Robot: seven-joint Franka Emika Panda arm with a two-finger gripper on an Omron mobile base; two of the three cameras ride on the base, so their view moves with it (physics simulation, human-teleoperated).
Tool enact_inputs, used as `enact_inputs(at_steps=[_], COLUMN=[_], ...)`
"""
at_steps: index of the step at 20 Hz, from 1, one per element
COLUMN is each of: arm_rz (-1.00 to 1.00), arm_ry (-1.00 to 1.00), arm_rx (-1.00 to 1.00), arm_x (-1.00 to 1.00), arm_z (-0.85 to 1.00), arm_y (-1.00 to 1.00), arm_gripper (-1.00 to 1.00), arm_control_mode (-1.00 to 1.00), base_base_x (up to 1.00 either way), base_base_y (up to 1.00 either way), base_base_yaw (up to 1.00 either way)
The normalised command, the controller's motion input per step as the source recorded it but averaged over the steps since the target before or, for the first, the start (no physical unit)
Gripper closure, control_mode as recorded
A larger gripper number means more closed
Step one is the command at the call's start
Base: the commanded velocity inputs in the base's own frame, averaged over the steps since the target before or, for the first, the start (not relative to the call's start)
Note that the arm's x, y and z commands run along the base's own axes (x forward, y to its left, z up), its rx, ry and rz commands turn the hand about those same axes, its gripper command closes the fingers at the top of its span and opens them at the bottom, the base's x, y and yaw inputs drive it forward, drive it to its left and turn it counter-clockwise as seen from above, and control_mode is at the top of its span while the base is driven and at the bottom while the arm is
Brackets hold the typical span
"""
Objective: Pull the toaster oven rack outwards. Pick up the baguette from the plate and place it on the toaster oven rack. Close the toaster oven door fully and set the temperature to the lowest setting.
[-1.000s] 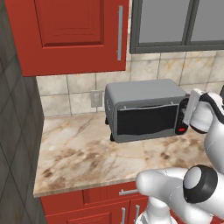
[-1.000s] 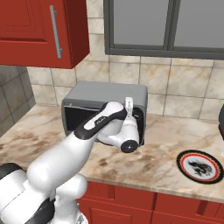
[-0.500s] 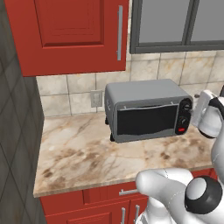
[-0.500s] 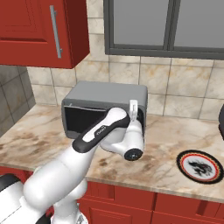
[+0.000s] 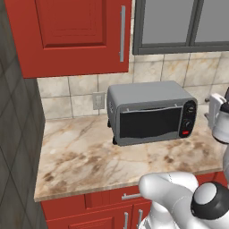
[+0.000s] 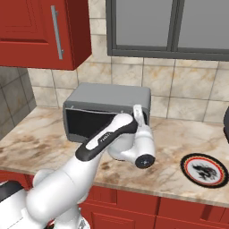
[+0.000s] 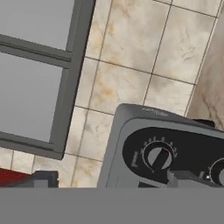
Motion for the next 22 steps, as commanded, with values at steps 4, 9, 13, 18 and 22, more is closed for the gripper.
enact_inputs(at_steps=[4,9,13,18,22], arm_rz=[0.04,0.11,0.15,0.07,0.00], arm_ry=[0.00,0.00,0.00,0.06,-0.02], arm_rx=[-0.59,-0.61,-0.53,-0.35,-0.07], arm_x=[-0.47,-0.21,0.01,0.12,0.18], arm_z=[-0.06,-0.01,0.22,0.24,-0.33], arm_y=[0.00,0.19,0.51,0.42,-0.01], arm_gripper=[-1.00,-1.00,-1.00,-1.00,-1.00], arm_control_mode=[-1.00,-1.00,-1.00,-1.00,-1.00], base_base_x=[0.00,0.00,0.00,0.00,0.00], base_base_y=[0.00,0.00,0.00,0.00,0.00], base_base_yaw=[0.00,0.00,0.00,0.00,0.00])
